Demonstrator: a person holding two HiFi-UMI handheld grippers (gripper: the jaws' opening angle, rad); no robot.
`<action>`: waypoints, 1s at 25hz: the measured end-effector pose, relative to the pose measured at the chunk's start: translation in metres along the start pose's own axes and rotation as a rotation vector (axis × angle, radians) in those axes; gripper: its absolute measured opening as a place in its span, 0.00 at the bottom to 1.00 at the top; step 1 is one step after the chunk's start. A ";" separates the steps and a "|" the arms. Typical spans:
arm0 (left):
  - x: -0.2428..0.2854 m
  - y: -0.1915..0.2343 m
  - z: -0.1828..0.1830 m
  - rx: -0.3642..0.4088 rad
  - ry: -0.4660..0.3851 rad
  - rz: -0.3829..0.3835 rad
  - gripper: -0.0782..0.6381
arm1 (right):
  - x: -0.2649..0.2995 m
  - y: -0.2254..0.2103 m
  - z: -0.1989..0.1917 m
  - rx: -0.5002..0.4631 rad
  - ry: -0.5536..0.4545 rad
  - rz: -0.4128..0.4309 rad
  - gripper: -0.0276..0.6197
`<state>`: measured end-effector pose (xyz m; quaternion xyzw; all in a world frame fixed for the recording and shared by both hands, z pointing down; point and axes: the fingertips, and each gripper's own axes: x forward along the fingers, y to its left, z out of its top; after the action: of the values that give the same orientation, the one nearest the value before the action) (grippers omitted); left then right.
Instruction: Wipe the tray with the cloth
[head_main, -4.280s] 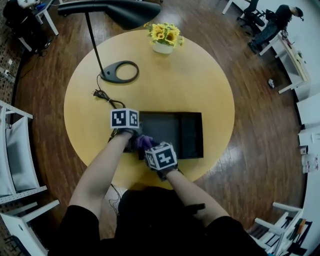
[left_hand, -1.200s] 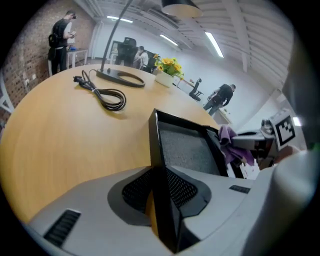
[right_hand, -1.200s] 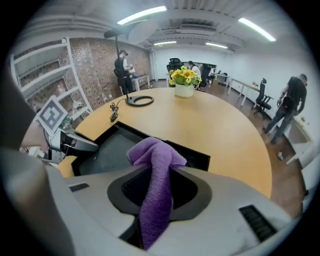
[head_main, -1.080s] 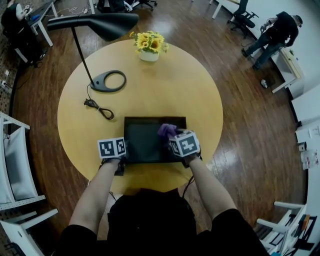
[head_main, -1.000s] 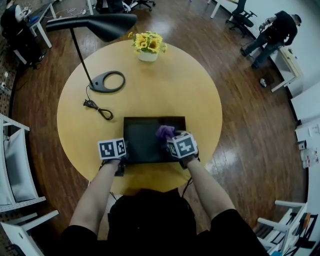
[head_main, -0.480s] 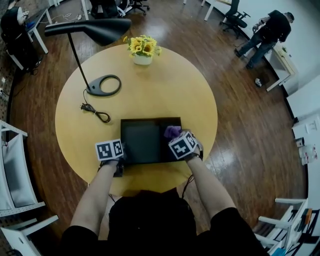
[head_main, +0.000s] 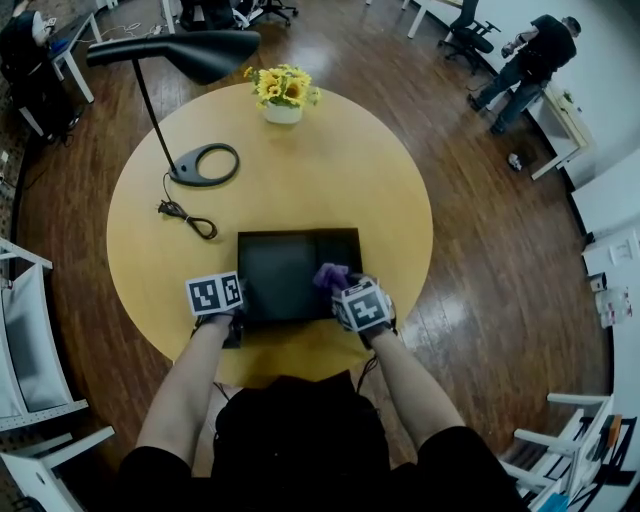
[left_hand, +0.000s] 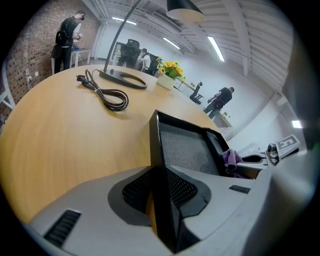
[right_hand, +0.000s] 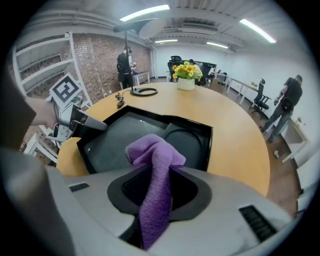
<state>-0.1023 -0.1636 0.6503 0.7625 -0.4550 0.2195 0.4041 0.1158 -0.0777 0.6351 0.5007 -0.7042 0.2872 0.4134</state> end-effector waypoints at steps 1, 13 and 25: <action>0.000 0.001 0.000 0.002 0.000 0.000 0.21 | -0.003 -0.003 0.001 -0.018 -0.003 -0.019 0.20; -0.002 0.000 -0.002 0.006 0.000 -0.001 0.21 | -0.019 0.009 0.001 -0.023 -0.055 0.043 0.20; -0.001 0.003 0.000 -0.019 -0.011 0.003 0.21 | -0.013 -0.016 -0.043 -0.238 0.036 -0.046 0.20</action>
<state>-0.1051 -0.1637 0.6506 0.7592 -0.4603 0.2114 0.4086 0.1461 -0.0414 0.6449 0.4590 -0.7141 0.2010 0.4888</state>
